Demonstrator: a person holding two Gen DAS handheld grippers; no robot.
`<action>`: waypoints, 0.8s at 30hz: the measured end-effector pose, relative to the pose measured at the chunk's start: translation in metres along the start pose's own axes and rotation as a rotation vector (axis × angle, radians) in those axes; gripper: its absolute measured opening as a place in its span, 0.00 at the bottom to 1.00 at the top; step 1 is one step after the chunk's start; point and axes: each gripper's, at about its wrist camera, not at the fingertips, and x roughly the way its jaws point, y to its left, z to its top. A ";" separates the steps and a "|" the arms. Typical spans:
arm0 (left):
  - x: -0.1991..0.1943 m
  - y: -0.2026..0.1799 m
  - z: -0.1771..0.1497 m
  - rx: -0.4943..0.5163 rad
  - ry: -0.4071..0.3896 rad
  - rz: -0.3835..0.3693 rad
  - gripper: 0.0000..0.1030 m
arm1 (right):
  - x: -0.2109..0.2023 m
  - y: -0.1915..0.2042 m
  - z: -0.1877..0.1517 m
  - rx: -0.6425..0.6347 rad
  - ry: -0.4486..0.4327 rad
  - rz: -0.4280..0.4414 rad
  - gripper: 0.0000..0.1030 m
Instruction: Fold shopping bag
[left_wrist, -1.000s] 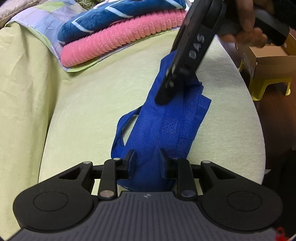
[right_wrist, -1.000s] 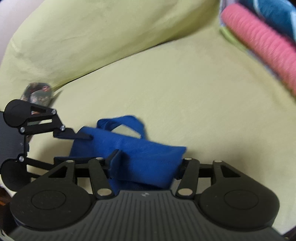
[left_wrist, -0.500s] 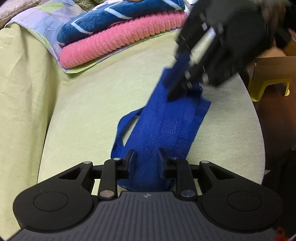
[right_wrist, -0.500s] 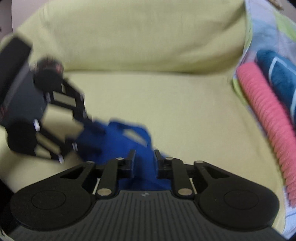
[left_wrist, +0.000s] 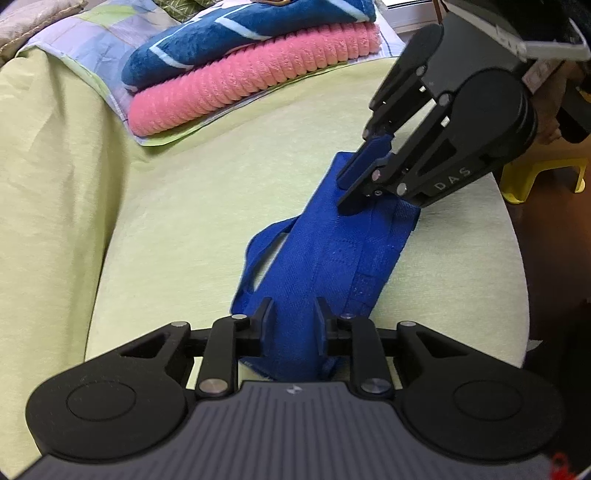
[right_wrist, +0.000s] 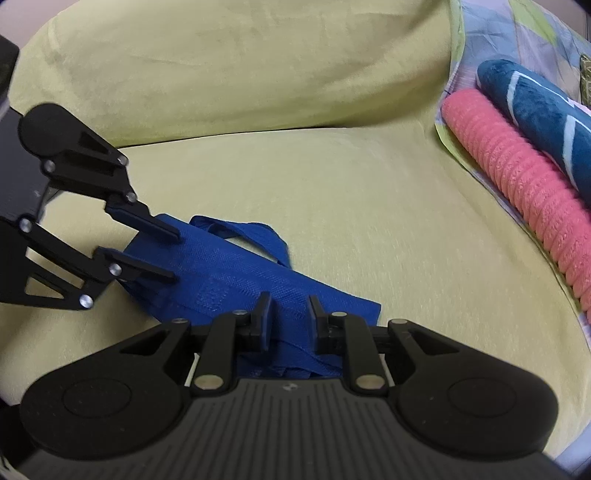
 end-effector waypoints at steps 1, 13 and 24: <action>-0.001 0.002 0.000 -0.004 0.007 -0.002 0.26 | 0.001 0.000 0.000 0.002 0.000 -0.002 0.16; 0.009 -0.002 -0.008 -0.019 0.013 -0.032 0.10 | -0.009 -0.005 0.007 0.107 0.011 -0.009 0.18; 0.011 -0.004 -0.011 -0.005 0.000 -0.034 0.09 | -0.045 -0.049 -0.068 1.082 -0.003 0.220 0.33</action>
